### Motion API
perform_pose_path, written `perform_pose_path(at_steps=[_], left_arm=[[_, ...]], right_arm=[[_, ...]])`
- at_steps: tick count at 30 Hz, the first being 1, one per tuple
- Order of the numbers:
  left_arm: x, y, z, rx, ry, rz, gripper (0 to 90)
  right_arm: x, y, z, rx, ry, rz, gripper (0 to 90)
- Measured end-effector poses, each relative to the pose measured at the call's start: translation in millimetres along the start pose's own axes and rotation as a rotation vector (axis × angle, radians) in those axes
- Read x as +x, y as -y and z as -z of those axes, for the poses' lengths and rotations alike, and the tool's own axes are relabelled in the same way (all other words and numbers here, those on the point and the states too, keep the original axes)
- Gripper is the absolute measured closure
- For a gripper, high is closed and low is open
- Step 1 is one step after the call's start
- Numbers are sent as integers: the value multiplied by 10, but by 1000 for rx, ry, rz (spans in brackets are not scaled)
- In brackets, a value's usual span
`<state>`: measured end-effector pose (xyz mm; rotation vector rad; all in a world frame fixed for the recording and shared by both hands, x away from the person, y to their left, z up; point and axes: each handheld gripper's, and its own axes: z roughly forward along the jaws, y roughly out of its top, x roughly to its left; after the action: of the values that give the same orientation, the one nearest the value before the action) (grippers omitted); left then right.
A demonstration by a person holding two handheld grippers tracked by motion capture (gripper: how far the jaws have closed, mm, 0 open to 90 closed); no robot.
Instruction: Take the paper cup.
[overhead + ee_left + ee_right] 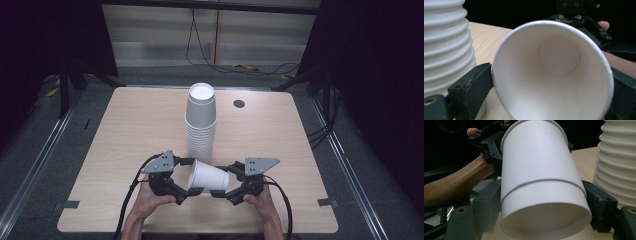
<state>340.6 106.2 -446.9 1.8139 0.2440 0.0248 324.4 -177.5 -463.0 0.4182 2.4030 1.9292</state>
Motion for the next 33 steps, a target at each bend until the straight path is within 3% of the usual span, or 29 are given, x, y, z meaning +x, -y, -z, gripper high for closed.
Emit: perform_pose_path(at_steps=[5,12,15,19,33], left_arm=[[14,8,-23,-3,22,7,51],[6,2,-43,-6,22,8,49],[19,10,-61,-15,39,27,49],[30,18,-66,0,47,28,55],[8,28,-7,25,68,-3,117]], right_arm=[[3,-2,0,-1,-2,2,240],[3,-3,-2,-2,-6,3,240],[2,-5,-3,-3,-10,4,240],[6,0,-14,9,-7,11,240],[-5,22,-38,43,-31,11,223]])
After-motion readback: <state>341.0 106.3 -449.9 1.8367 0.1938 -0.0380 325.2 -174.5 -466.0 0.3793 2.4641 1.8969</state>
